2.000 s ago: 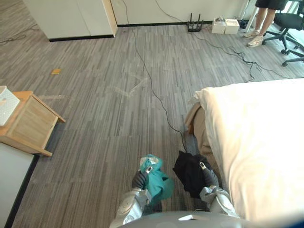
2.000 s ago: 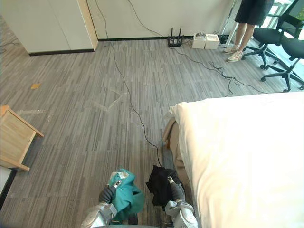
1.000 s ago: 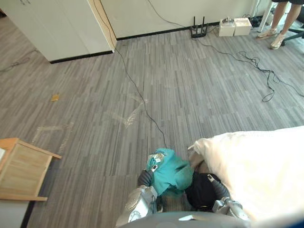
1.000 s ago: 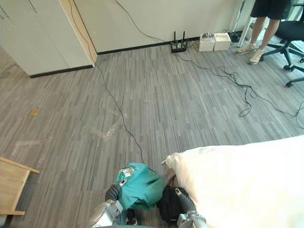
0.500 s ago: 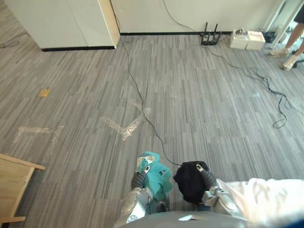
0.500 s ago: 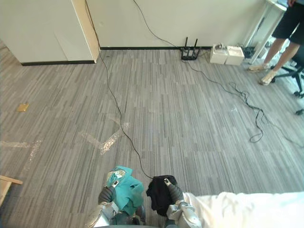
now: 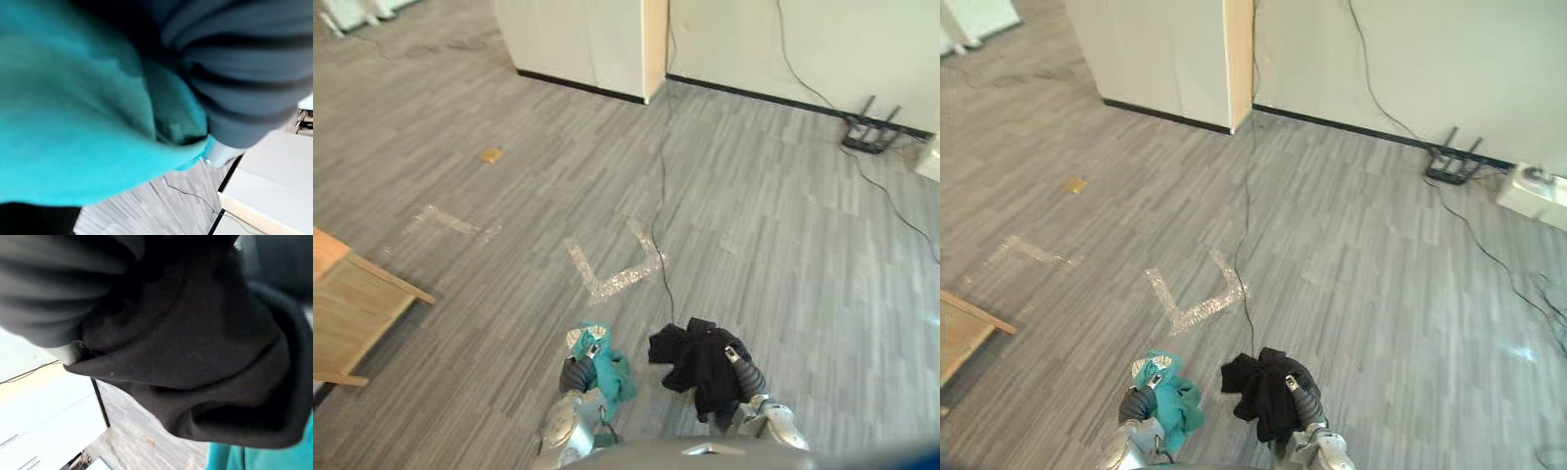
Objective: Tidy the bed and pick cloth on bed and put in laundry
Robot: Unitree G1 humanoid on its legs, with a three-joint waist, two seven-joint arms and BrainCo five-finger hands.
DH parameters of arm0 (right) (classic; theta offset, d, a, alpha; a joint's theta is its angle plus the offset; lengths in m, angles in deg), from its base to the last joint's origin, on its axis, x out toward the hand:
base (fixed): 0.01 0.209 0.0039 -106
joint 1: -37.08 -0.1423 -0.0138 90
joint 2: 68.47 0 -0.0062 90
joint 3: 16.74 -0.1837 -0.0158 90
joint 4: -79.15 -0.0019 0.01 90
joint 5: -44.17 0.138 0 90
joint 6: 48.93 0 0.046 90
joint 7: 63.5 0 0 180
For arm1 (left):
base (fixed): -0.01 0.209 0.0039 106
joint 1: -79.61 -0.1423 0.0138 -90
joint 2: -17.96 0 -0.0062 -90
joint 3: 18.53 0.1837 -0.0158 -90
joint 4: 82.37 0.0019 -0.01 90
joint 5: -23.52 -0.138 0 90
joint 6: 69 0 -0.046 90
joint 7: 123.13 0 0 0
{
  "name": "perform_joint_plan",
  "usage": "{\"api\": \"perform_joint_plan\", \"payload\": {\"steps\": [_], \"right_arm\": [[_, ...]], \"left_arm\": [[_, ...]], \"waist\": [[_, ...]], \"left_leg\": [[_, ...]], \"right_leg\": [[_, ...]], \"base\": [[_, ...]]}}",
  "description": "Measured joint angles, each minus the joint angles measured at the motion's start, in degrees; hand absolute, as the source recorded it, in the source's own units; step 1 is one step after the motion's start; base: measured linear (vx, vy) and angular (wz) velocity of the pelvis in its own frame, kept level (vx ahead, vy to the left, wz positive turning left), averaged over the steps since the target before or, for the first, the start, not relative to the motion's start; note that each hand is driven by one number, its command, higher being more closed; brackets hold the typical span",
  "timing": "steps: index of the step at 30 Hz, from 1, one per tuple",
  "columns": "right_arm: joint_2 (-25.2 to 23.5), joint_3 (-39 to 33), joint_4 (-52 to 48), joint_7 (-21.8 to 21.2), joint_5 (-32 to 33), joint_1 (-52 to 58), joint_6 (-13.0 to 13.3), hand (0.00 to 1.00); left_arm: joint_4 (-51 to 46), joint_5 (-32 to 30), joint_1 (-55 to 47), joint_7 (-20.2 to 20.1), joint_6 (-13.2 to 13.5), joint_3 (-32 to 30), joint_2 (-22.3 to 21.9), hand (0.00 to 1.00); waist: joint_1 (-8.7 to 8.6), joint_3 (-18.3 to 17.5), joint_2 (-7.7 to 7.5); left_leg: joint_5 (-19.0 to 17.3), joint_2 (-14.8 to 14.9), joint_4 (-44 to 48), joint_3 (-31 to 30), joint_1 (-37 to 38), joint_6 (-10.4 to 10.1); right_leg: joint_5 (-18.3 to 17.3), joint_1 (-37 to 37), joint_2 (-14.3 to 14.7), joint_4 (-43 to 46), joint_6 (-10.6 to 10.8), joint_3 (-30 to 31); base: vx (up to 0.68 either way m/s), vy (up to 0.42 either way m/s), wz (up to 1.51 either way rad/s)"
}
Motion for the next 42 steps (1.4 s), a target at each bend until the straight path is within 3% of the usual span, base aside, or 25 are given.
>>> {"api": "perform_joint_plan", "payload": {"steps": [1, 2, 3, 5, 8, 9, 10, 12, 16, 17, 18, 19, 20, 21, 22, 24, 26, 28, 30, 33, 35, 36, 38, 42], "right_arm": [[0.0, 0.0, -0.4, 0.0, 0.0, -0.3, 0.0, 1.00], [0.1, 0.0, -1.4, 0.0, 0.0, 0.1, -0.1, 1.00], [0.1, -0.1, -2.0, -0.1, 0.0, 0.2, -0.1, 1.00], [-0.3, -0.4, -2.0, -0.6, -0.1, 0.1, -0.1, 1.00], [-0.2, -1.2, -2.0, -1.1, -0.4, 0.4, -0.1, 1.00], [-0.3, -1.2, -2.1, -1.1, -0.4, 0.5, -0.3, 1.00], [-0.2, -1.3, -2.2, -1.2, -0.3, 0.5, -0.5, 1.00], [-0.1, -1.4, -2.2, -1.2, -0.3, 0.7, -0.7, 1.00], [1.1, -1.2, -1.8, -1.3, 0.2, 1.6, -0.4, 1.00], [1.7, -1.2, -0.7, -1.2, 0.3, 1.4, 0.0, 1.00], [1.7, -1.2, -0.5, -1.2, 0.3, 1.4, 0.0, 1.00], [1.3, -1.3, 0.6, -1.0, 0.4, 1.6, 0.1, 1.00], [1.5, -1.6, 1.2, -0.6, 0.7, 1.4, 0.1, 1.00], [1.3, -2.3, 1.3, 0.3, 0.7, 0.3, 0.1, 1.00], [0.4, -2.6, 1.3, 1.0, 0.7, -0.1, 0.1, 1.00], [-1.2, -2.6, 1.2, 1.5, 0.3, 0.4, 0.1, 1.00], [-1.4, -2.4, 0.3, 2.0, 0.1, 1.0, 0.2, 1.00], [-1.6, -2.6, -0.1, 2.0, 0.1, 1.7, 0.6, 1.00], [-1.9, -3.1, -0.1, 1.8, 0.1, 2.2, 0.6, 1.00], [-3.1, -3.5, -0.2, 0.6, 0.1, 2.7, 0.7, 1.00], [-3.4, -3.2, -0.2, 0.1, 0.1, 2.9, 0.7, 1.00], [-3.3, -3.3, -0.3, 0.0, 0.1, 2.5, 0.7, 1.00], [-2.8, -3.4, -0.4, 0.1, 0.1, 1.3, 0.7, 1.00], [-2.2, -3.2, -1.3, -0.2, 0.1, 0.8, 0.7, 1.00]], "left_arm": [[-0.1, 0.0, 0.0, -0.2, 0.0, -0.3, -0.7, 1.00], [-0.2, -0.1, -0.3, -0.7, 0.0, -0.7, -1.2, 1.00], [-0.5, -0.2, -0.6, -1.3, -0.2, -1.2, -1.7, 1.00], [-1.1, -0.1, -1.1, -2.3, -0.4, -1.9, -1.5, 1.00], [-2.1, 0.0, -1.2, -2.5, -0.5, -3.1, -1.5, 1.00], [-3.3, 0.0, -1.3, -2.4, -0.6, -3.6, -1.6, 1.00], [-3.9, 0.0, -1.3, -2.4, -0.6, -3.9, -1.7, 1.00], [-3.9, 0.0, -1.3, -2.1, -0.5, -4.2, -2.2, 1.00], [-3.4, -0.1, -2.0, -2.2, -0.4, -4.2, -2.7, 1.00], [-2.9, -0.2, -1.9, -2.3, -0.5, -4.3, -2.5, 1.00], [-2.9, -0.2, -1.9, -2.4, -0.5, -4.3, -2.4, 1.00], [-2.6, -0.2, -1.9, -2.5, -0.5, -4.1, -1.5, 1.00], [-2.0, -0.2, -1.5, -2.5, -0.5, -4.2, -1.6, 1.00], [-0.9, -0.3, -0.6, -2.8, -0.5, -4.1, -1.5, 1.00], [-1.0, -0.7, 0.2, -3.2, -0.5, -4.0, -1.4, 1.00], [-1.0, -1.7, 0.9, -3.3, -0.5, -4.0, 0.1, 1.00], [-1.1, -1.7, 1.3, -3.3, -0.5, -3.9, 0.6, 1.00], [-1.1, -1.8, 2.6, -3.2, -0.7, -4.0, 0.8, 1.00], [-1.1, -1.9, 2.8, -3.1, -0.7, -4.0, 0.7, 1.00], [-1.1, -2.3, 2.6, -1.1, -0.5, -4.0, 1.0, 1.00], [-1.1, -2.3, 1.1, 0.6, 0.0, -4.0, 1.0, 1.00], [-1.1, -2.2, 0.4, 0.7, 0.0, -4.0, 1.4, 1.00], [-1.1, -2.2, 0.4, 1.3, 0.2, -3.3, 0.4, 1.00], [-1.1, -1.1, 1.6, 1.7, 1.2, -4.0, 0.2, 1.00]], "waist": [[-0.21, 0.4, 0.62], [-0.15, 1.1, 1.11], [0.54, 1.2, 1.68], [1.28, 1.6, 1.07], [1.89, 1.9, 0.71], [1.85, 2.1, 0.44], [1.83, 2.2, 0.23], [1.91, 2.4, 0.04], [2.36, 1.9, 0.83], [2.77, 1.0, -0.11], [2.94, 0.8, -0.59], [3.08, -1.1, -3.05], [3.22, -1.1, -3.86], [2.61, -0.8, -4.18], [1.62, 0.1, -4.71], [0.08, 1.7, -4.62], [-0.73, 1.7, -4.56], [-1.75, 2.2, -4.12], [-1.87, 2.8, -3.21], [-1.79, 3.4, -3.79], [-1.29, 3.5, -4.92], [-1.24, 3.7, -4.94], [-1.34, 4.7, -2.73], [-0.54, 4.5, -2.73]], "left_leg": [[7.1, 2.0, 11.5, 1.9, -5.2, -1.5], [11.8, 4.3, 18.7, 3.3, -8.5, -1.9], [11.7, 5.4, 25.7, 4.3, -11.9, -1.7], [9.4, 3.8, 29.0, 6.7, -16.3, -2.3], [6.5, 3.1, 16.9, 14.5, -20.4, -2.7], [6.7, 2.2, 7.1, 16.4, -20.2, -2.7], [7.3, 1.3, -1.8, 17.2, -19.2, -2.7], [13.4, -0.3, -24.8, 16.6, -16.3, -3.4], [15.8, 2.0, -27.9, 15.7, -17.4, -3.5], [21.4, 1.4, -25.6, 17.3, -17.3, 0.2], [21.6, 0.9, -25.3, 17.6, -17.3, 0.6], [19.3, -2.3, -25.0, 18.8, -16.4, 1.7], [18.1, -3.8, -25.1, 18.7, -15.7, 2.8], [17.5, -5.1, -25.1, 18.2, -14.1, 4.1], [16.1, -6.3, -25.2, 16.8, -11.4, 5.0], [12.9, -7.1, -25.0, 13.6, -5.0, 5.5], [11.6, -7.0, -25.2, 11.7, -1.7, 5.5], [11.4, -6.3, -25.5, 8.9, 1.0, 5.3], [10.4, -5.1, -26.2, 7.2, 2.8, 3.8], [7.5, -4.1, -27.0, 5.3, 5.8, 1.0], [3.9, -3.4, -25.9, 5.0, 7.7, -1.0], [1.9, -2.5, -24.5, 4.6, 8.0, -2.3], [1.9, 0.3, -23.8, 5.5, 8.2, -3.3], [5.8, 2.2, -20.8, 8.2, 8.1, -4.3]], "right_leg": [[-1.1, 3.7, 1.1, -2.2, -0.9, -1.4], [-1.5, 7.0, 2.7, -4.7, -1.2, -2.0], [-2.0, 10.1, 4.0, -6.5, -2.1, -2.5], [-3.4, 13.7, 4.1, -8.1, -4.1, -2.4], [-4.2, 17.7, 4.2, -11.4, -4.8, -2.3], [-4.7, 18.7, 4.1, -12.1, -4.6, -2.4], [-4.8, 19.2, 4.0, -12.3, -4.1, -2.7], [-6.0, 21.0, 4.0, -12.3, -3.3, -3.1], [-12.3, 25.6, 4.1, -11.7, -0.4, -3.0], [-17.5, 25.9, 2.0, -7.9, 1.7, -3.0], [-18.2, 25.8, 1.3, -7.2, 2.1, -3.0], [-20.4, 25.1, -2.2, -2.5, 4.6, -3.0], [-20.6, 22.2, -4.1, 5.0, 5.8, -2.6], [-17.5, 16.3, -6.5, 19.6, 9.4, -2.6], [-12.2, 11.7, -8.4, 31.6, 8.8, -2.6], [-14.1, 8.7, -7.6, 39.8, 7.2, -1.5], [-15.2, 6.3, -5.7, 37.1, 6.1, -1.5], [-16.3, 4.3, -3.6, 25.4, 4.3, -2.9], [-14.2, 3.2, -2.2, 14.4, 3.5, -2.6], [-3.5, 2.9, -2.2, -5.2, 4.0, 1.4], [4.3, 3.3, -2.3, -10.5, 5.1, 3.2], [9.0, 3.9, -2.1, -9.7, 7.4, 2.7], [6.5, 4.3, 0.1, -7.2, 5.2, 1.1], [1.7, 5.3, 0.8, -4.2, 3.1, -1.8]], "base": [[0.39, -0.323, 0.41], [0.38, -0.287, 0.33], [0.43, -0.281, 0.06], [0.32, -0.201, -0.12], [0.29, -0.120, -0.15], [0.34, -0.050, -0.01], [0.35, -0.009, 0.03], [0.36, 0.034, 0.03], [0.46, 0.155, 0.03], [0.42, 0.216, 0.06], [0.56, 0.262, 0.08], [0.35, 0.106, 0.03], [0.56, 0.212, 0.24], [0.53, 0.233, 0.51], [0.50, 0.246, 0.74], [0.51, 0.158, 0.81], [0.57, 0.074, 0.72], [0.43, -0.007, 0.87], [0.41, -0.065, 0.65], [0.43, -0.173, 0.44], [0.41, -0.272, 0.07], [0.31, -0.275, 0.06], [0.33, -0.288, 0.23], [0.27, -0.230, 0.29]]}}
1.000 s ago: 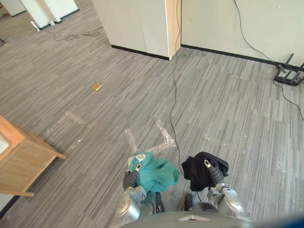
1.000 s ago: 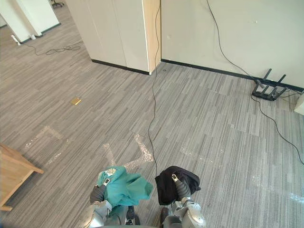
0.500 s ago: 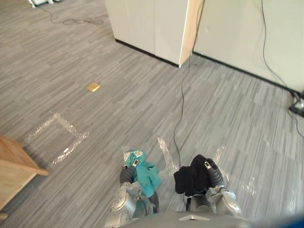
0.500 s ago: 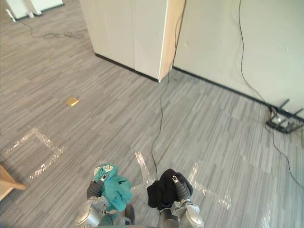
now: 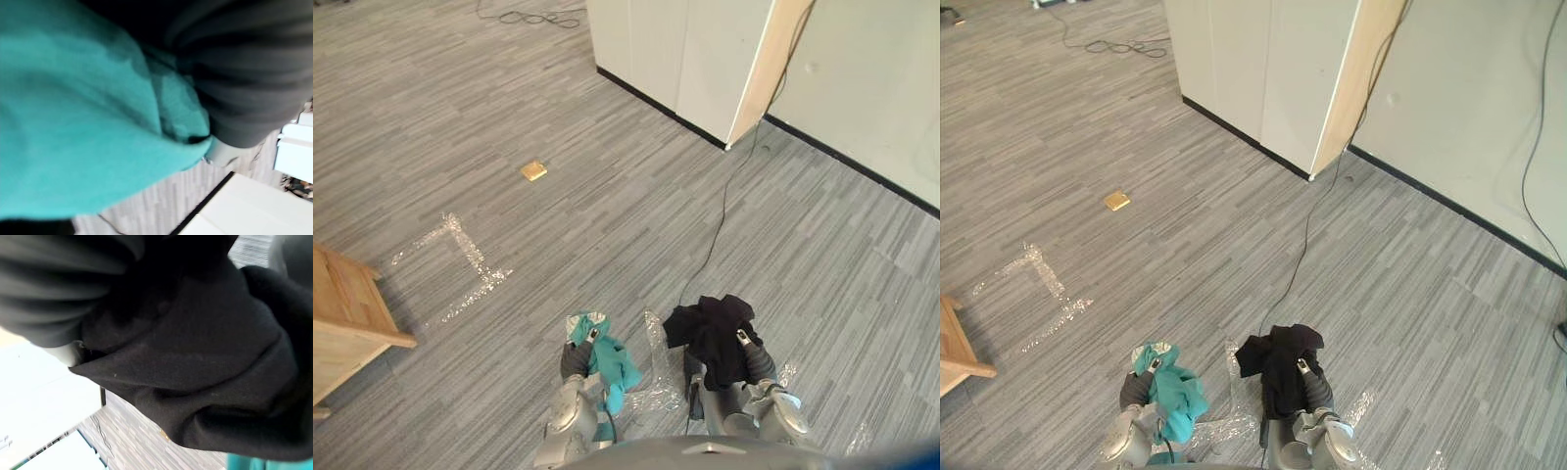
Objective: Tidy the bed and pick cloth on bed and put in laundry
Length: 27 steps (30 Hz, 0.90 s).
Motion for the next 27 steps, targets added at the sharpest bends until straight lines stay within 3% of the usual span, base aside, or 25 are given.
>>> {"api": "perform_joint_plan", "payload": {"steps": [1, 2, 3, 4, 5, 7, 9, 12, 15, 17, 18, 20, 21, 22, 23, 24, 25, 26, 27], "right_arm": [[0.0, 0.0, 0.0, -0.2, -0.1, -0.3, -0.2, 1.00], [0.5, 0.6, 0.0, -1.1, -0.3, -0.4, -0.6, 1.00], [0.9, 1.0, -0.2, -1.2, -0.5, -0.8, -0.7, 1.00], [1.7, 1.2, -0.9, -1.8, -0.8, -0.3, -1.0, 1.00], [2.5, 1.1, -0.9, -2.8, -1.2, 0.9, -1.5, 1.00], [3.5, 0.8, -0.4, -3.5, -1.3, 1.8, -2.9, 1.00], [4.8, -0.4, -0.9, -5.0, -2.6, 1.9, -3.0, 1.00], [5.2, -0.5, -2.2, -5.7, -3.0, 2.7, -3.0, 1.00], [6.5, 0.4, -4.6, -5.7, -2.9, 3.6, -3.0, 1.00], [7.0, 0.4, -4.6, -5.5, -2.7, 3.6, -2.7, 1.00], [7.1, 0.4, -4.3, -5.5, -2.6, 3.4, -2.1, 1.00], [7.3, 1.3, -3.2, -5.3, -2.6, 2.7, -1.3, 1.00], [7.8, 2.1, -2.4, -4.8, -2.3, 2.5, -1.2, 1.00], [7.7, 2.5, -1.6, -4.3, -2.3, 2.6, -1.2, 1.00], [7.5, 2.7, -0.6, -3.0, -2.2, 2.5, -1.3, 1.00], [7.1, 2.6, -0.5, -2.2, -2.1, 2.4, -1.3, 1.00], [5.8, 2.5, -0.5, -1.4, -1.7, 2.3, -1.3, 1.00], [4.7, 2.5, -0.4, -0.9, -1.2, 2.1, -1.3, 1.00], [3.7, 2.5, 0.0, -0.5, -1.1, 2.0, -1.3, 1.00]], "left_arm": [[0.0, 0.7, -0.3, 0.0, 0.0, -0.5, -0.1, 1.00], [0.0, 2.6, -0.9, 0.0, 0.0, -1.7, -0.7, 1.00], [-0.1, 2.9, -1.1, -0.1, 0.1, -2.3, -1.1, 1.00], [-0.7, 3.1, -1.4, -0.1, 0.2, -2.9, -1.7, 1.00], [-1.3, 3.6, -1.8, -0.1, 0.1, -3.9, -1.8, 1.00], [-1.9, 4.7, -3.1, -0.1, 0.1, -4.5, -2.4, 1.00], [-3.0, 5.6, -4.3, -0.5, 0.1, -4.6, -2.7, 1.00], [-5.0, 5.6, -5.7, -0.8, 0.2, -4.9, -3.8, 1.00], [-5.0, 5.5, -6.5, 0.1, 0.2, -4.3, -5.7, 1.00], [-5.0, 5.4, -6.9, 0.1, 0.4, -3.8, -6.0, 1.00], [-4.9, 5.4, -7.3, 0.1, 0.9, -3.3, -5.9, 1.00], [-4.9, 5.3, -8.2, 0.1, 1.4, -2.5, -5.7, 1.00], [-4.8, 4.1, -8.3, 0.1, 1.5, -2.5, -5.6, 1.00], [-4.4, 3.5, -8.1, 0.1, 1.6, -2.5, -5.6, 1.00], [-3.7, 3.1, -7.6, 0.0, 1.8, -2.5, -5.7, 1.00], [-3.7, 2.6, -7.0, -0.1, 2.1, -2.5, -5.4, 1.00], [-3.8, 1.1, -6.1, -0.3, 2.3, -2.7, -4.2, 1.00], [-3.8, 0.6, -5.3, -0.4, 2.2, -2.5, -3.2, 1.00], [-3.8, -0.4, -4.7, -0.3, 2.1, -2.6, -1.7, 1.00]], "waist": [[0.70, -0.4, 0.15], [1.37, -1.4, 1.08], [1.53, -1.4, 1.92], [1.55, -1.2, 2.89], [1.69, -0.7, 3.43], [3.54, -0.8, 3.79], [3.40, -1.2, 4.21], [3.65, -2.4, 3.91], [3.75, -2.9, 3.61], [3.85, -2.7, 3.19], [4.08, -2.7, 3.14], [4.32, -3.7, 3.49], [4.22, -4.6, 2.98], [4.07, -5.3, 2.17], [4.06, -6.3, 1.64], [3.99, -6.8, 1.64], [3.80, -7.0, 0.27], [3.47, -7.0, -1.22], [3.04, -7.0, -2.21]], "left_leg": [[0.0, 0.6, 3.5, 0.1, -1.6, 0.0], [1.2, 3.1, 14.4, 0.2, -8.1, 1.8], [1.4, 4.6, 18.0, 0.5, -10.2, 2.1], [2.4, 6.3, 26.4, 1.5, -13.9, 3.4], [6.9, 9.1, 37.3, 2.6, -18.4, 4.2], [3.8, 8.7, 43.0, 3.2, -22.6, 3.3], [-0.4, 7.2, 40.1, 7.5, -25.7, 2.5], [-1.5, 2.5, 20.9, 15.9, -26.4, 2.3], [4.0, -1.6, 1.1, 20.6, -24.7, 2.0], [7.2, -1.4, -1.6, 22.1, -25.1, 2.3], [8.9, -1.3, -2.9, 22.8, -25.0, 2.7], [10.9, -0.3, -4.4, 23.4, -24.7, 4.0], [13.0, -0.4, -2.0, 24.8, -25.2, 7.9], [11.3, -1.5, -0.8, 24.7, -25.4, 9.8], [9.4, -3.2, -1.2, 23.9, -24.7, 11.2], [8.9, -4.5, -2.2, 23.0, -23.4, 11.1], [8.3, -6.6, -3.6, 21.4, -21.8, 11.6], [7.9, -8.2, -4.5, 19.8, -20.3, 11.9], [7.3, -9.1, -5.2, 17.9, -18.5, 11.9]], "right_leg": [[-0.8, 0.3, 0.4, -0.4, -0.1, -0.7], [-1.0, 2.7, 1.7, -4.1, -0.2, -2.8], [-1.4, 2.7, 2.2, -2.1, -1.2, -3.2], [-5.2, 2.9, 2.4, 3.8, -3.6, -4.0], [-11.1, 7.4, 2.9, 2.9, -2.7, -4.8], [-12.2, 11.7, 2.9, 0.7, -3.7, -6.3], [-12.3, 14.5, 2.3, -2.4, -3.7, -9.2], [-11.0, 18.1, 1.9, -7.0, -2.7, -15.3], [-10.4, 20.2, 1.8, -7.9, -2.8, -20.3], [-10.5, 23.0, 1.8, -9.3, -2.6, -20.7], [-11.4, 24.5, 1.5, -9.4, -1.1, -21.0], [-14.1, 26.7, 0.9, -8.9, 1.0, -22.1], [-16.0, 27.2, -0.5, -7.4, 2.4, -23.2], [-17.0, 27.1, -2.1, -4.9, 3.9, -23.9], [-17.9, 24.1, -5.2, 3.9, 5.5, -24.1], [-17.7, 21.0, -8.4, 13.7, 5.9, -23.6], [-15.3, 16.4, -12.9, 26.6, 5.6, -22.7], [-13.2, 13.0, -15.4, 35.2, 4.9, -21.1], [-13.1, 10.5, -15.8, 40.2, 5.1, -19.1]], "base": [[0.13, -0.239, 0.00], [0.19, -0.274, 0.04], [0.20, -0.212, 0.23], [0.27, -0.133, 0.44], [0.26, -0.171, 0.44], [0.22, -0.191, 0.43], [0.17, -0.129, 0.62], [0.22, -0.080, 0.95], [0.26, -0.032, 1.06], [0.24, 0.040, 0.72], [0.25, 0.090, 0.37], [0.34, 0.167, 0.27], [0.32, 0.191, 0.33], [0.36, 0.234, 0.47], [0.38, 0.276, 0.50], [0.43, 0.341, 0.65], [0.36, 0.283, 0.74], [0.35, 0.227, 0.87], [0.31, 0.145, 0.80]]}}
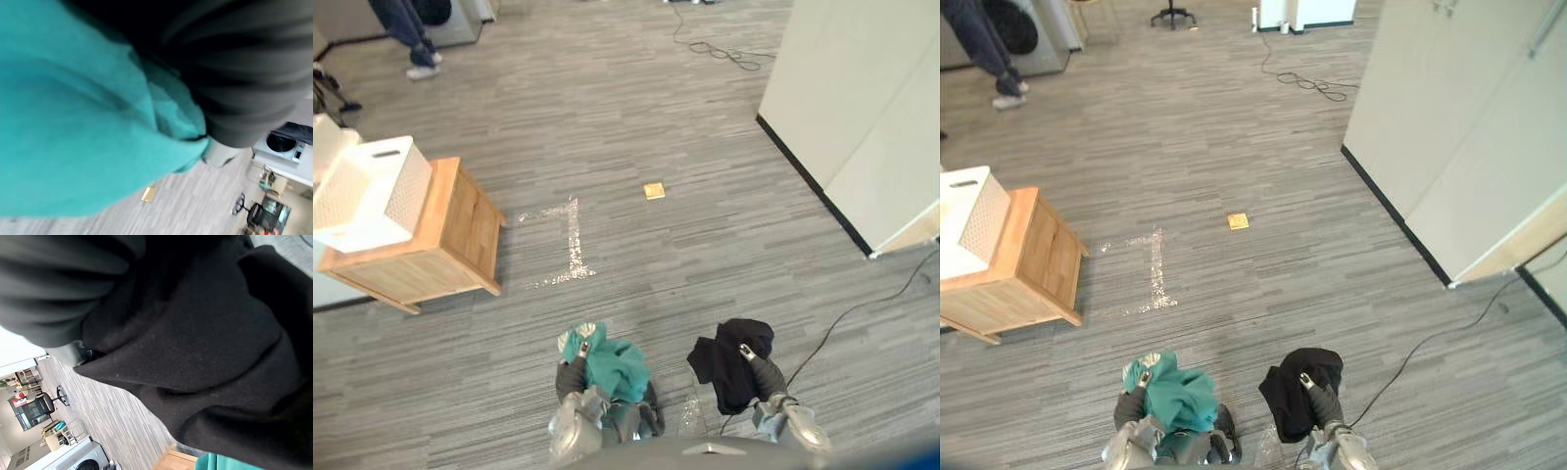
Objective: Tidy the bed and pick cloth on bed and put in laundry
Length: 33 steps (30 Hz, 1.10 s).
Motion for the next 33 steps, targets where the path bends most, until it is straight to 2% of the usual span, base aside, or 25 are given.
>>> {"api": "perform_joint_plan", "payload": {"steps": [2, 5, 8, 10, 12, 13, 15, 16, 17, 18, 19, 20, 21, 22, 23, 24, 25, 26, 27, 28, 30, 32, 33], "right_arm": [[-0.5, 0.0, 0.2, 0.5, 0.0, -0.2, 0.0, 1.00], [-1.6, 0.0, 0.2, 1.0, 0.1, 0.7, 0.7, 1.00], [-2.0, -0.5, 0.5, 0.9, 0.5, 1.5, 1.2, 1.00], [-2.0, -1.0, 0.7, 0.6, 1.2, 2.7, 1.3, 1.00], [-2.6, -1.2, 0.8, 0.3, 1.2, 3.1, 1.3, 1.00], [-3.1, -1.3, 0.7, 0.1, 1.3, 2.9, 1.3, 1.00], [-4.2, -1.1, 0.7, 0.0, 1.3, 2.1, 1.3, 1.00], [-4.3, -0.3, 0.7, 0.0, 1.5, 1.6, 1.4, 1.00], [-4.4, 0.1, 0.7, 0.1, 2.2, 1.4, 1.4, 1.00], [-4.2, 0.3, 0.8, 0.2, 3.0, 0.9, 1.3, 1.00], [-3.8, 0.3, 0.7, 0.4, 3.1, 0.4, 1.3, 1.00], [-2.8, 0.3, 0.7, 0.6, 3.4, -0.2, 1.3, 1.00], [-2.6, 0.8, 0.7, 0.8, 3.4, -0.5, 1.3, 1.00], [-2.4, 0.9, 0.8, 0.9, 3.3, -1.5, 1.1, 1.00], [-1.8, 1.0, 0.6, 0.9, 3.3, -1.8, 1.0, 1.00], [-1.7, 1.3, -0.4, 0.7, 3.2, -1.2, 1.0, 1.00], [-1.5, 1.4, -0.7, 0.5, 3.1, -1.2, 1.0, 1.00], [-1.5, 1.5, -0.2, 0.5, 2.7, -1.2, 0.7, 1.00], [-1.5, 1.5, 0.2, 0.4, 2.3, -1.2, 0.6, 1.00], [-1.4, 1.2, 0.2, 0.3, 2.2, -1.2, 0.6, 1.00], [-1.4, 0.6, 0.1, 0.1, 2.2, -1.2, 0.6, 1.00], [-1.3, 0.2, 0.1, -0.1, 2.2, -1.3, 0.5, 1.00], [-1.3, -0.2, 0.2, -0.2, 2.2, -1.2, 0.2, 1.00]], "left_arm": [[0.0, -0.3, 0.3, 0.4, -0.3, -0.1, 1.2, 1.00], [0.0, -0.4, 0.8, 0.6, -0.6, 0.0, 1.9, 1.00], [0.3, -0.5, 2.7, 1.2, -1.4, 0.2, 2.4, 1.00], [2.0, -0.6, 3.8, 1.2, -1.3, 0.4, 2.5, 1.00], [2.8, -0.8, 3.2, 1.2, -1.3, 0.4, 2.5, 1.00], [2.8, -0.9, 2.8, 1.2, -1.3, 0.5, 2.6, 1.00], [2.7, -0.9, 2.2, 1.1, -1.3, 0.5, 2.7, 1.00], [2.5, -1.0, 1.2, 1.1, -1.3, 0.7, 2.8, 1.00], [2.3, -1.0, 0.5, 1.1, -1.3, 0.9, 3.1, 1.00], [2.5, -0.9, 0.0, 1.0, -1.3, 1.5, 3.7, 1.00], [2.6, -0.9, -0.3, 1.0, -1.3, 1.8, 3.4, 1.00], [2.5, -0.8, -0.9, 0.8, -1.2, 2.5, 2.3, 1.00], [2.5, -0.6, -1.5, 0.1, -1.1, 2.4, 1.9, 1.00], [2.5, 0.1, -1.0, -0.4, -1.1, 2.4, 1.6, 1.00], [2.1, 0.4, -0.7, -1.1, -1.1, 2.3, 0.6, 1.00], [1.7, 0.3, -1.1, -1.4, -1.1, 2.4, -0.2, 1.00], [1.6, 0.3, -1.4, -1.5, -1.1, 2.6, -0.7, 1.00], [1.5, 0.3, -1.5, -1.7, -1.6, 2.5, -0.7, 1.00], [1.5, 0.3, -1.4, -2.7, -2.0, 2.5, -0.4, 1.00], [1.5, 0.3, -1.4, -3.6, -2.1, 2.5, -0.2, 1.00], [1.3, 0.2, -1.1, -5.5, -2.2, 2.5, -0.2, 1.00], [1.2, 0.3, -0.6, -6.2, -2.3, 2.6, -0.6, 1.00], [1.1, 0.3, -0.3, -6.2, -2.4, 2.6, -0.9, 1.00]], "waist": [[-0.94, 0.2, 0.33], [-1.72, 0.0, 0.46], [-3.17, 0.8, 1.52], [-3.75, 1.5, 1.99], [-3.68, 2.3, 1.63], [-2.98, 2.8, 1.15], [-1.55, 3.6, -0.26], [-1.26, 3.5, -1.02], [-1.26, 3.4, -1.75], [-0.98, 3.1, -1.58], [-0.95, 3.0, -0.24], [-1.09, 1.9, 2.11], [-0.77, 1.4, 4.01], [-0.83, 1.9, 3.94], [-1.10, 2.3, 3.84], [-1.20, 3.0, 4.55], [-1.11, 3.1, 5.53], [-0.77, 3.3, 5.67], [-0.68, 3.2, 5.48], [-0.67, 3.3, 5.51], [-0.67, 3.3, 5.32], [-0.81, 3.5, 5.03], [-0.74, 3.8, 4.58]], "left_leg": [[-0.8, -0.3, -0.4, -3.0, 2.8, -0.3], [-1.9, -0.4, -1.0, -8.0, 6.4, -1.9], [-2.6, 0.1, -2.1, -15.2, 8.5, -3.1], [-3.0, -0.1, -3.3, -20.5, 10.5, -3.5], [-3.8, -0.2, -3.8, -23.4, 12.5, -4.1], [-4.5, -0.3, -3.7, -24.2, 13.5, -4.3], [-6.3, -0.4, -2.6, -25.1, 15.3, -6.3], [-8.8, -0.4, -1.2, -25.4, 15.7, -7.5], [-10.9, -0.4, 0.3, -25.5, 15.9, -7.5], [-14.9, 1.8, 3.5, -23.0, 16.0, -7.4], [-16.3, 3.8, 4.8, -22.3, 16.0, -8.3], [-17.8, 7.8, 5.4, -21.6, 16.3, -10.1], [-16.8, 9.4, 8.8, -21.2, 15.5, -10.9], [-15.8, 9.7, 14.9, -20.1, 12.7, -11.3], [-12.1, 11.2, 27.9, -18.8, 6.9, -10.9], [-8.1, 13.7, 40.6, -17.7, 1.4, -10.5], [-7.5, 15.8, 47.5, -16.8, -1.3, -10.5], [-7.5, 17.3, 53.3, -14.8, -4.3, -10.3], [-7.5, 17.3, 53.9, -13.3, -6.3, -10.2], [-7.7, 17.1, 52.7, -11.9, -7.5, -10.1], [-8.1, 14.8, 41.1, -7.9, -9.0, -10.2], [-6.7, 11.1, 23.8, -5.6, -7.8, -10.4], [-3.1, 8.2, 11.4, -4.6, -5.8, -10.4]], "right_leg": [[-1.0, -2.5, 1.0, 2.0, -0.9, 1.5], [-3.6, -7.0, 3.5, -4.1, -2.9, 2.2], [-3.0, -10.1, 10.5, -22.1, -3.2, 9.4], [2.9, -11.1, 13.2, -35.5, -3.2, 15.1], [8.6, -12.3, 13.4, -43.3, -2.1, 17.9], [10.0, -13.9, 12.9, -44.1, -2.1, 18.3], [10.6, -14.7, 12.1, -44.3, -2.5, 18.8], [11.1, -14.2, 11.7, -44.2, -3.4, 18.8], [11.0, -12.9, 11.3, -44.4, -3.6, 18.8], [15.0, -11.1, 11.8, -45.1, -5.3, 17.6], [15.5, -10.6, 13.2, -44.8, -5.7, 16.9], [14.7, -9.9, 16.4, -45.0, -7.2, 15.5], [13.8, -9.5, 18.2, -45.0, -8.6, 14.6], [13.2, -9.2, 18.1, -44.7, -9.6, 14.3], [12.2, -7.0, 18.2, -45.8, -10.7, 13.8], [11.2, -3.6, 19.3, -47.4, -11.2, 13.2], [10.3, -1.6, 20.2, -48.0, -11.6, 12.8], [8.5, 0.9, 20.6, -48.1, -12.4, 12.7], [7.2, 2.6, 20.5, -48.3, -12.6, 12.9], [6.7, 3.5, 20.5, -48.6, -12.6, 12.9], [5.9, 5.5, 20.5, -50.0, -12.5, 12.8], [5.7, 7.2, 20.3, -50.5, -11.6, 11.8], [5.8, 7.9, 20.0, -49.9, -11.7, 11.1]], "base": [[0.38, 0.130, 0.85], [0.36, 0.063, 0.97], [0.29, -0.038, 1.16], [0.28, -0.101, 1.20], [0.33, -0.177, 0.85], [0.30, -0.212, 0.56], [0.33, -0.283, 0.39], [0.31, -0.291, 0.42], [0.34, -0.331, 0.40], [0.27, -0.292, 0.29], [0.35, -0.354, 0.27], [0.39, -0.316, 0.21], [0.42, -0.274, 0.22], [0.39, -0.263, 0.22], [0.35, -0.254, 0.26], [0.40, -0.300, 0.23], [0.42, -0.251, 0.09], [0.39, -0.230, -0.06], [0.32, -0.182, -0.12], [0.30, -0.156, -0.13], [0.29, -0.083, -0.07], [0.39, -0.026, 0.09], [0.42, 0.022, 0.14]]}}
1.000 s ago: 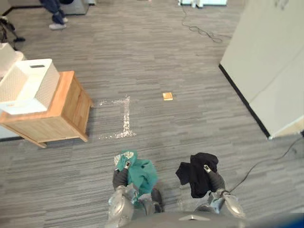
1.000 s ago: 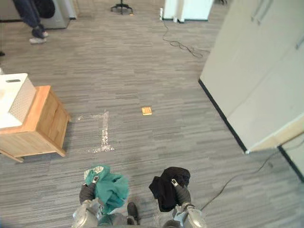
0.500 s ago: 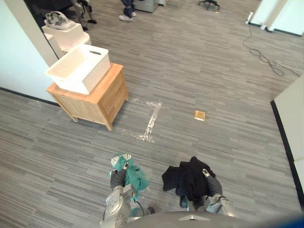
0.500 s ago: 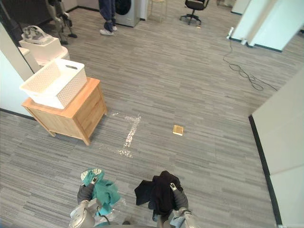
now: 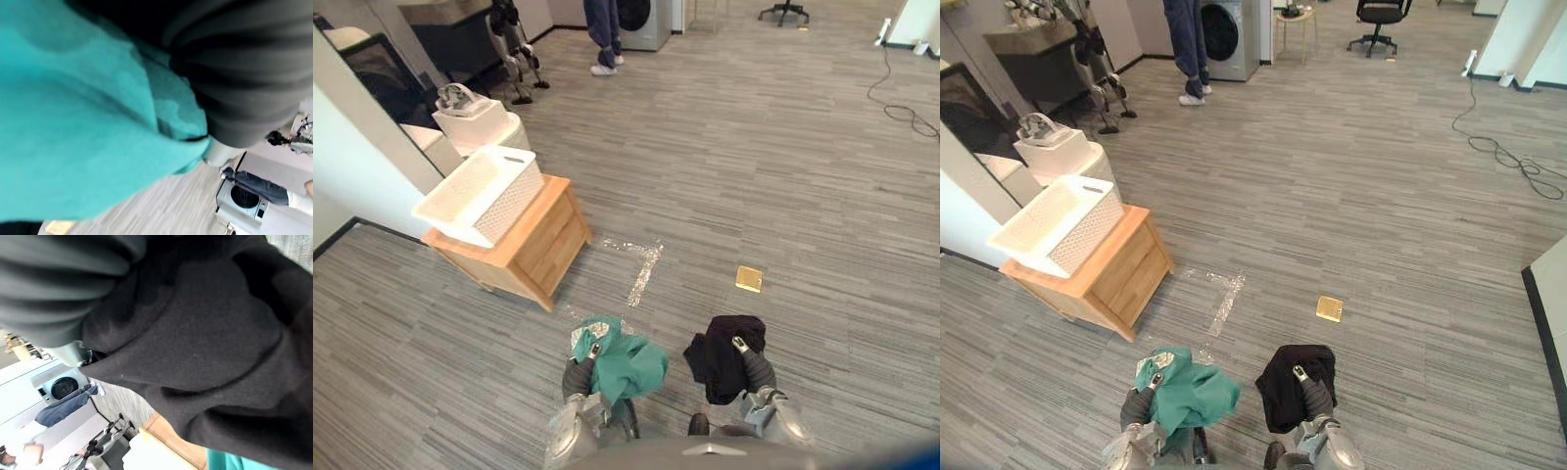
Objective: Tidy the bed and pick cloth on bed and put in laundry
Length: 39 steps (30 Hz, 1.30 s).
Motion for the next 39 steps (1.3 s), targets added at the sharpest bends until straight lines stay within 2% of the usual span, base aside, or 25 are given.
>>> {"api": "perform_joint_plan", "payload": {"steps": [1, 3, 6, 7, 8, 9, 10, 11, 12, 15, 19, 21, 22, 23, 24, 26, 27, 28, 29, 31, 33, 35, 36, 38, 39], "right_arm": [[0.0, 0.0, 0.0, 0.0, 0.0, 0.0, -0.1, 1.00], [0.1, 0.0, -0.2, -0.4, 0.0, -0.1, -0.1, 1.00], [2.4, 1.2, 0.0, -0.3, 0.1, -0.1, 0.3, 1.00], [3.1, 2.1, 0.4, -0.3, 0.1, -0.4, 0.5, 1.00], [3.3, 2.6, 1.3, -0.4, 0.1, -1.3, 0.5, 1.00], [2.6, 3.2, 3.2, -0.4, 0.1, -2.9, 0.5, 1.00], [2.2, 3.5, 4.4, -0.5, 0.1, -3.6, 0.5, 1.00], [1.9, 3.5, 4.7, -0.5, 0.1, -4.6, 0.5, 1.00], [1.3, 3.6, 4.7, -1.0, 0.0, -4.7, 0.5, 1.00], [0.2, 4.7, 5.1, -2.8, -1.7, -5.0, 0.5, 1.00], [-1.0, 5.6, 3.6, -3.7, -2.2, -5.1, 0.9, 1.00], [-1.0, 5.6, 2.8, -3.8, -2.2, -4.4, 0.9, 1.00], [-1.0, 5.7, 2.2, -3.6, -2.2, -3.2, 0.8, 1.00], [-1.0, 5.8, 2.2, -3.5, -2.2, -3.0, 0.8, 1.00], [-1.1, 6.4, 2.2, -3.4, -2.2, -3.0, 0.6, 1.00], [-1.4, 7.3, 2.2, -3.2, -2.1, -3.1, 0.6, 1.00], [-1.6, 7.7, 2.2, -3.2, -1.9, -4.0, 0.6, 1.00], [-0.9, 7.2, 2.2, -2.8, -1.3, -5.0, 0.6, 1.00], [-0.6, 7.2, 2.2, -2.5, -1.2, -5.8, 0.5, 1.00], [-0.3, 7.6, 1.1, -1.5, -1.2, -6.9, 0.5, 1.00], [-0.5, 9.2, -0.2, -0.6, -1.4, -6.6, 0.5, 1.00], [-1.2, 9.6, -0.6, -0.4, -1.6, -7.2, 0.5, 1.00], [-1.2, 9.9, -0.5, -0.4, -1.8, -8.1, 0.5, 1.00], [-1.0, 9.8, 0.2, -0.4, -2.2, -9.1, 0.5, 1.00], [-0.8, 9.7, 1.1, -0.4, -2.3, -9.1, 0.5, 1.00]], "left_arm": [[0.0, 0.0, 0.0, 0.0, 0.0, 0.0, 0.0, 1.00], [-0.4, 0.0, 0.4, 0.2, 0.0, 0.0, 0.1, 1.00], [-0.6, -0.1, 0.5, 0.3, -0.1, 0.3, -0.6, 1.00], [-0.7, -0.1, 0.6, 0.3, -0.1, 0.0, -0.6, 1.00], [-0.7, -0.1, 0.9, 0.3, -0.1, -0.3, -0.4, 1.00], [-0.8, -0.1, 1.6, 0.4, -0.1, -0.6, 0.1, 1.00], [-0.7, -0.2, 2.4, 0.4, -0.2, -0.7, -0.1, 1.00], [-0.7, -0.3, 2.6, 0.3, -0.2, -0.8, 0.4, 1.00], [-0.9, -1.3, 3.8, 0.3, -0.1, -0.7, 0.4, 1.00], [-1.8, -2.5, 4.8, 1.4, 0.0, -0.4, 1.3, 1.00], [-3.5, -2.5, 5.5, 2.9, 0.1, -0.5, 2.8, 1.00], [-3.4, -2.5, 6.3, 2.9, 0.0, -0.2, 3.4, 1.00], [-2.9, -2.7, 6.1, 2.7, 0.1, 0.0, 3.6, 1.00], [-2.2, -2.9, 5.8, 2.6, 0.1, 0.0, 3.6, 1.00], [-0.9, -2.9, 5.5, 2.8, 0.1, 0.0, 3.7, 1.00], [-0.8, -3.3, 2.1, 2.7, 1.1, -0.1, 4.4, 1.00], [-0.7, -3.3, 0.8, 2.8, 1.3, -0.1, 4.5, 1.00], [-0.8, -3.3, 0.0, 2.8, 1.4, 0.0, 3.5, 1.00], [-0.8, -3.3, -0.2, 2.8, 1.4, -0.1, 2.8, 1.00], [-1.0, -2.3, -0.2, 2.3, 1.5, -0.4, 0.8, 1.00], [-1.3, -2.3, -0.9, 0.9, 1.4, -0.3, 0.1, 1.00], [-1.8, -2.4, -1.0, -0.2, 1.1, -0.1, 0.1, 1.00], [-2.2, -2.4, -0.9, -0.2, 1.1, -0.1, 0.1, 1.00], [-2.1, -2.4, -0.3, 0.0, 1.0, -0.2, 0.0, 1.00], [-2.1, -2.4, 0.0, 0.3, 1.0, -0.2, -0.2, 1.00]], "waist": [[0.02, 0.4, -0.55], [0.09, 1.0, -1.05], [0.27, 1.7, 0.99], [0.37, 1.3, 1.51], [0.35, 1.0, 0.74], [0.46, 0.1, -2.08], [0.16, 0.0, -3.12], [0.00, 0.1, -3.35], [-0.13, 0.4, -3.93], [-1.63, 0.8, -4.15], [-3.35, 0.9, -3.18], [-3.90, 1.1, -2.64], [-4.94, 1.1, -2.92], [-4.96, 1.2, -3.36], [-4.61, 1.0, -4.25], [-4.42, -0.8, -6.39], [-3.29, -1.5, -5.68], [-2.47, -1.9, -3.08], [-1.94, -1.6, -2.06], [-2.28, -0.9, 0.27], [-1.63, -0.6, 0.45], [-1.33, -0.7, 0.41], [-1.21, -0.8, 0.50], [-1.23, -0.7, 0.64], [-1.20, -0.8, 0.88]], "left_leg": [[4.2, -2.0, -9.0, 0.5, 1.6, -0.1], [7.2, -2.2, -11.5, 0.4, 0.2, 0.1], [9.9, 1.0, -12.1, 2.0, -3.0, 0.3], [12.4, 2.1, -10.1, 3.6, -4.3, 2.8], [13.6, 1.7, -7.6, 4.3, -4.7, 4.9], [9.6, -0.6, -5.1, 5.8, -4.5, 7.6], [7.8, -2.5, -5.3, 6.3, -3.4, 10.5], [7.2, -3.4, -5.4, 6.2, -2.2, 11.4], [5.3, -4.8, -5.8, 5.6, 0.6, 11.9], [1.5, -6.8, -6.6, 1.3, 8.9, 12.1], [-0.6, -7.4, -9.6, -7.4, 13.9, 11.2], [-1.7, -7.5, -10.4, -14.1, 15.7, 10.5], [-2.4, -8.0, -10.4, -17.9, 16.7, 9.9], [-3.0, -8.5, -10.3, -19.8, 17.4, 9.6], [-4.8, -9.4, -9.8, -22.3, 19.1, 8.8], [-9.1, -10.8, -6.4, -25.8, 20.1, 7.3], [-12.1, -9.4, -3.7, -26.8, 20.3, 5.5], [-13.2, -6.8, -1.6, -25.5, 20.0, 4.2], [-13.1, -5.8, 1.5, -23.7, 19.2, 4.1], [-9.5, -0.3, 20.3, -14.1, 11.1, 0.7], [-9.2, 5.6, 29.7, -6.1, 7.7, 1.1], [-9.5, 6.7, 27.4, -1.5, 6.3, 1.6], [-9.4, 5.3, 20.5, 0.0, 5.2, 1.5], [-5.3, 2.5, 5.1, 0.6, 4.7, 0.9], [0.0, 1.5, -4.0, 0.6, 4.9, 0.8]], "right_leg": [[-0.2, 1.4, -0.2, 0.0, 0.2, -0.3], [-3.9, 4.1, -0.2, -0.5, 0.7, -0.3], [-8.3, 8.0, 1.3, -0.5, 3.0, 0.2], [-11.2, 8.5, 1.2, 0.8, 3.8, 0.6], [-13.4, 8.2, -0.2, 2.9, 4.7, 0.9], [-15.6, 6.9, -4.3, 7.9, 7.0, 1.5], [-15.0, 3.5, -6.6, 17.1, 8.4, 2.7], [-13.7, 0.6, -8.4, 25.4, 10.7, 2.9], [-8.4, -4.6, -11.0, 39.2, 13.3, 3.9], [-9.4, -11.1, -11.9, 52.6, 10.5, 4.9], [-11.3, -19.3, -8.2, 40.3, 8.1, 5.3], [-6.7, -23.0, -5.1, 24.7, 7.3, 9.6], [-1.4, -23.3, -5.1, 15.0, 8.4, 13.2], [1.0, -23.2, -5.5, 10.9, 9.3, 15.0], [3.8, -23.5, -6.5, 7.4, 10.3, 17.3], [3.7, -23.1, -7.6, 8.3, 10.1, 19.7], [8.7, -22.5, -6.6, 10.0, 8.2, 19.9], [10.0, -21.3, -5.0, 10.0, 7.1, 17.6], [9.6, -20.5, -4.9, 9.9, 6.6, 16.2], [7.8, -14.5, -4.3, 6.5, 4.6, 10.5], [6.5, -8.2, -3.2, 3.6, 3.1, 7.5], [4.8, -5.6, -3.2, 2.9, 2.4, 6.3], [4.1, -5.4, -3.5, 2.8, 2.2, 6.4], [3.5, -5.3, -3.9, 2.8, 2.8, 6.6], [2.7, -5.1, -3.7, 3.0, 3.3, 6.6]], "base": [[0.33, 0.044, 0.11], [0.35, 0.065, 0.13], [0.35, 0.149, -0.01], [0.37, 0.232, -0.15], [0.42, 0.250, -0.14], [0.50, 0.225, -0.11], [0.52, 0.229, -0.02], [0.55, 0.241, 0.23], [0.54, 0.256, 0.36], [0.60, 0.200, 0.64], [0.42, -0.002, 1.10], [0.44, -0.142, 1.53], [0.42, -0.183, 1.64], [0.42, -0.247, 1.72], [0.44, -0.313, 1.42], [0.49, -0.365, 1.17], [0.49, -0.347, 0.84], [0.47, -0.310, 0.80], [0.40, -0.241, 0.93], [0.40, -0.249, 1.11], [0.38, -0.216, 0.73], [0.24, -0.120, 0.29], [0.20, -0.041, -0.01], [0.21, 0.017, -0.09], [0.17, 0.065, -0.05]]}}
